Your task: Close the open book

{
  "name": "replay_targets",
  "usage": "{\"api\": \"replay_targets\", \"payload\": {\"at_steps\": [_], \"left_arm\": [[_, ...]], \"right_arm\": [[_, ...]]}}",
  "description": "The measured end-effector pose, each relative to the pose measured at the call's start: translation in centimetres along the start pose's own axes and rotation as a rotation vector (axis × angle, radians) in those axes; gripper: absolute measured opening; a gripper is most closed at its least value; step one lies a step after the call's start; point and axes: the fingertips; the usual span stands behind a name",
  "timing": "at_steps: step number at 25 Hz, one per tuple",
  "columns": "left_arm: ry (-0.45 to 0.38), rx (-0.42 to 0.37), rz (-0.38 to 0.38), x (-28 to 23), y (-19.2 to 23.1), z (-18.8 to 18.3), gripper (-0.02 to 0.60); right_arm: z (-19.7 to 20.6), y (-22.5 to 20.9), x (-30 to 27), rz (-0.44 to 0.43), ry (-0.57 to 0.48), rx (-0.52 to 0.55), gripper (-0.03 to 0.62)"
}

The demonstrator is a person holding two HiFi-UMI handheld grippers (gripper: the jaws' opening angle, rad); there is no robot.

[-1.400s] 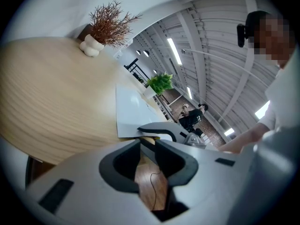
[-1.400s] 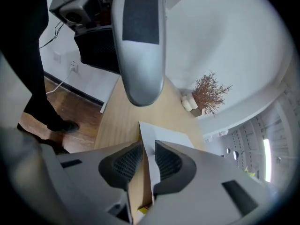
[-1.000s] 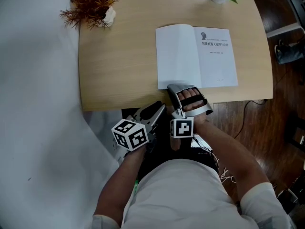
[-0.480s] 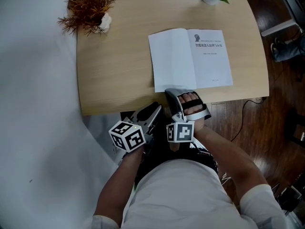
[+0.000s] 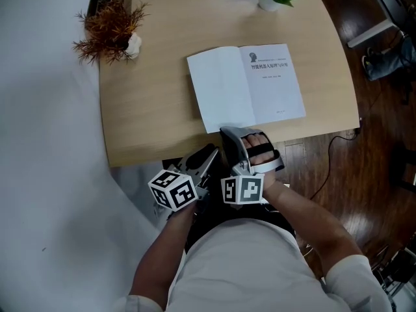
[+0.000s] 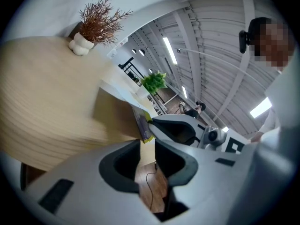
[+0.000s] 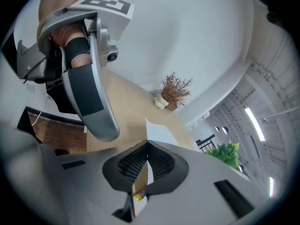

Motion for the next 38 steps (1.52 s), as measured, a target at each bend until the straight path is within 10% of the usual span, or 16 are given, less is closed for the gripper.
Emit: {"api": "replay_targets", "payload": {"at_steps": [38], "left_arm": [[0.041, -0.078, 0.066, -7.4, -7.2, -2.0, 0.074]], "right_arm": [[10.3, -8.1, 7.2, 0.151, 0.02, -0.457, 0.003]]}}
Point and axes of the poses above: the fingertips, and each gripper's own axes: x backward along the fingers, y to its left, z out of its underside, and after that the axes turned 7 degrees about -z, right-handed
